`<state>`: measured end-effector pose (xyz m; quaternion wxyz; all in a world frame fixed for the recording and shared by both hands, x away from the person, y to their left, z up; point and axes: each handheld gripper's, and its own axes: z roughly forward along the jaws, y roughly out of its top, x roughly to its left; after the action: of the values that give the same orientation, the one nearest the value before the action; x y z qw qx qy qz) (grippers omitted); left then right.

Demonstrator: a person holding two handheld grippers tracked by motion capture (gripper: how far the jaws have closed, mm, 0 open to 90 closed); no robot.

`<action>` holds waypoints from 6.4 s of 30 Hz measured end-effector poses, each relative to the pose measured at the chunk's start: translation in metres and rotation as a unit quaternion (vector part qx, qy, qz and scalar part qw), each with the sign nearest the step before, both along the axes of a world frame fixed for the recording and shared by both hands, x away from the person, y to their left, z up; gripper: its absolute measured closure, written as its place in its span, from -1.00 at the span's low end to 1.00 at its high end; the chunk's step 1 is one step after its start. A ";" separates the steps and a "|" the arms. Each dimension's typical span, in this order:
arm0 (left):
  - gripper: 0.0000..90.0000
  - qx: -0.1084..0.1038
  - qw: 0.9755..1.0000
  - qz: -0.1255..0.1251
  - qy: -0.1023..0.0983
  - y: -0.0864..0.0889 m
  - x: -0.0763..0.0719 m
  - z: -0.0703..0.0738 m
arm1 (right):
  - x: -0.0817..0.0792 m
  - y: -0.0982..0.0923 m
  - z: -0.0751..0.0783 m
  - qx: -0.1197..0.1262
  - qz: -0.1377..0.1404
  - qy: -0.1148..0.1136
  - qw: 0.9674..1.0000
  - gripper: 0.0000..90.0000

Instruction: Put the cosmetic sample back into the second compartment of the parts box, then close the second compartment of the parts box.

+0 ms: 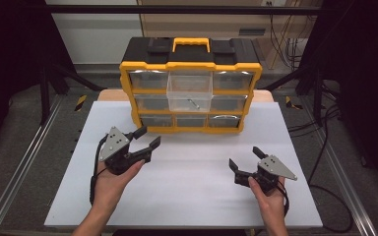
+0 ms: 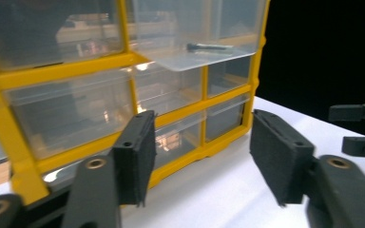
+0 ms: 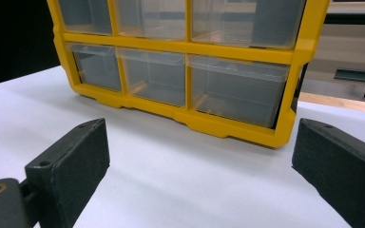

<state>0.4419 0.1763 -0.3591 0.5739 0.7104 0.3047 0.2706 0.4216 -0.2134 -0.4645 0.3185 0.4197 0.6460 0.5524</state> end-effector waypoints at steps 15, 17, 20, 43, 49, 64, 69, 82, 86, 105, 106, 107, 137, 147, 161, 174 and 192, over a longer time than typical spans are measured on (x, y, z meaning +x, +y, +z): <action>0.73 0.008 1.000 -0.003 -0.009 -0.018 0.005 0.007 | -0.001 0.002 -0.003 0.001 0.006 0.002 1.000 -0.89; 0.80 0.005 1.000 -0.003 -0.009 -0.018 0.006 0.008 | -0.001 0.003 -0.004 0.002 0.006 0.001 1.000 -0.89; 0.89 0.005 1.000 -0.002 -0.006 -0.017 0.006 0.009 | -0.002 0.004 -0.004 0.002 0.006 0.002 1.000 -0.89; 0.99 0.001 1.000 0.001 0.001 -0.023 0.012 0.018 | -0.003 0.003 -0.006 -0.008 0.005 -0.002 1.000 -0.89; 0.99 -0.001 1.000 0.001 0.000 -0.025 0.014 0.024 | -0.002 0.003 -0.006 -0.007 0.006 -0.004 1.000 -0.90; 0.99 -0.003 1.000 -0.002 0.002 -0.035 0.021 0.036 | -0.003 0.000 -0.006 0.003 0.000 -0.008 1.000 -0.90; 0.99 -0.001 1.000 -0.005 0.004 -0.039 0.021 0.037 | -0.004 0.001 -0.007 0.000 0.000 -0.006 1.000 -0.89; 0.99 0.008 1.000 -0.006 0.006 -0.044 0.023 0.039 | -0.004 0.003 -0.008 0.005 0.005 -0.002 1.000 -0.90; 0.99 0.007 1.000 -0.006 0.007 -0.045 0.024 0.038 | -0.003 0.005 -0.009 0.002 0.005 -0.002 1.000 -0.90; 0.99 0.005 1.000 0.001 0.010 -0.048 0.031 0.044 | -0.004 0.011 -0.010 -0.008 0.015 -0.003 1.000 -0.89; 0.99 0.005 1.000 0.002 0.009 -0.048 0.032 0.044 | -0.004 0.011 -0.010 -0.009 0.016 -0.002 1.000 -0.89; 0.99 0.005 1.000 0.003 0.009 -0.048 0.032 0.044 | -0.004 0.011 -0.010 -0.008 0.016 -0.002 1.000 -0.89; 0.98 0.005 1.000 0.013 0.006 -0.060 0.043 0.038 | -0.004 0.014 -0.011 -0.015 0.019 -0.002 1.000 -0.90; 0.98 0.007 1.000 0.020 0.006 -0.066 0.051 0.035 | -0.003 0.017 -0.013 -0.015 0.018 0.000 1.000 -0.90; 0.99 0.000 1.000 0.028 0.001 -0.071 0.065 0.033 | -0.004 0.022 -0.013 -0.015 0.025 -0.004 1.000 -0.90; 0.99 0.003 1.000 0.030 0.000 -0.074 0.077 0.035 | -0.003 0.027 -0.014 -0.022 0.027 -0.004 0.999 -0.89; 0.99 0.017 0.999 0.031 -0.003 -0.076 0.089 0.039 | -0.004 0.026 -0.015 -0.032 0.024 -0.008 0.999 -0.89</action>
<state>0.5305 0.1001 -0.3202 0.5537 0.7096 0.3204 0.2953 0.4175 -0.1872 -0.4792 0.3233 0.3897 0.6705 0.5423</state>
